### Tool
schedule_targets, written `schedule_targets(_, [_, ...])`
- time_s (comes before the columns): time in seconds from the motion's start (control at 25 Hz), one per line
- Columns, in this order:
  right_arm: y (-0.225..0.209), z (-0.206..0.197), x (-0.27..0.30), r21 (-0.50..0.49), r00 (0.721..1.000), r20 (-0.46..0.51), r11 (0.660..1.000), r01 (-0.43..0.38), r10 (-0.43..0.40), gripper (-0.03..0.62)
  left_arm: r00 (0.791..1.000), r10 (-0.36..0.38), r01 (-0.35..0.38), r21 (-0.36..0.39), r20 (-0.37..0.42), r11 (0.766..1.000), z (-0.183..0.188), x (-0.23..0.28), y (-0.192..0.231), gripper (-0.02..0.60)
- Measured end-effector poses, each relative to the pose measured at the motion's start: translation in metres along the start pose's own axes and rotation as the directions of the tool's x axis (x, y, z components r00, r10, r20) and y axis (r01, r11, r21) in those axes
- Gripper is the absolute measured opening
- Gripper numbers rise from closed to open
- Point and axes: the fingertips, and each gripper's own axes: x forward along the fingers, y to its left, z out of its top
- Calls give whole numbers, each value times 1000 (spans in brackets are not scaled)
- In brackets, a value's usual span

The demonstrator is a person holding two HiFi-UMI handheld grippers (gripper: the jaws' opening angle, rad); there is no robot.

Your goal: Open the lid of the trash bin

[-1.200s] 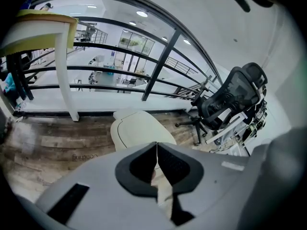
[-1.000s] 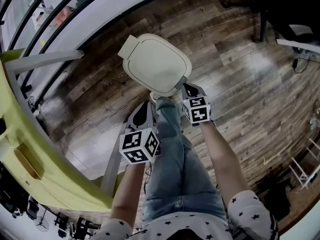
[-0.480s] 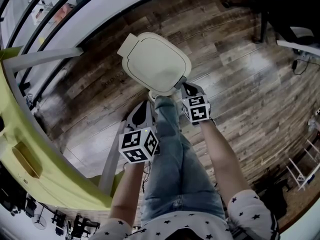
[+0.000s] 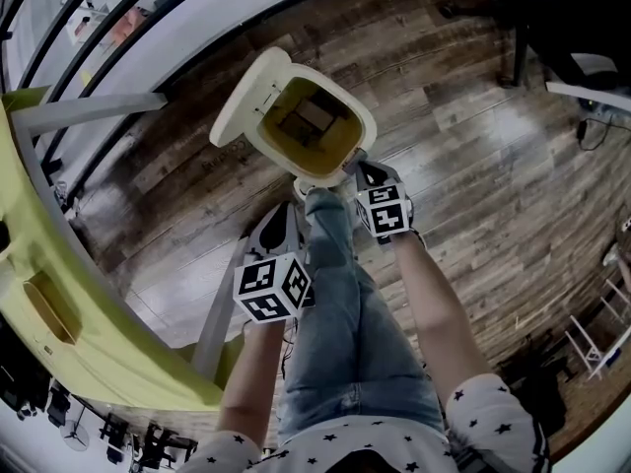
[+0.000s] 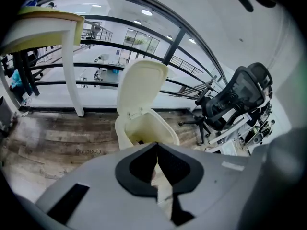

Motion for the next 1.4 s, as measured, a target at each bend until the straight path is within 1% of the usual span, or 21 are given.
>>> schedule_targets(0.56, [0, 1, -1, -17, 1000, 2, 1000, -10, 10, -5, 1000, -3, 3, 4, 3, 1000, -4, -2, -9, 15])
schedule_targets(0.84, [3, 5, -4, -2, 1000, -18, 1000, -6, 6, -6, 1000, -10, 10, 8, 6, 1000, -8, -5, -13, 15])
schedule_targets(0.92, [5, 6, -8, -10, 1000, -22, 1000, -7, 6, -6, 1000, -14, 14, 12, 11, 1000, -9, -7, -16, 15])
schedule_targets(1.04, [8, 7, -16, -26, 1000, 4, 1000, -9, 9, -6, 1000, -18, 18, 18, 22, 1000, -10, -12, -20, 15])
schedule_targets(1.4, [33, -4, -45, -19, 1000, 3, 1000, -23, 23, -6, 999, -22, 20, 35, 47, 999, -25, -33, -24, 15])
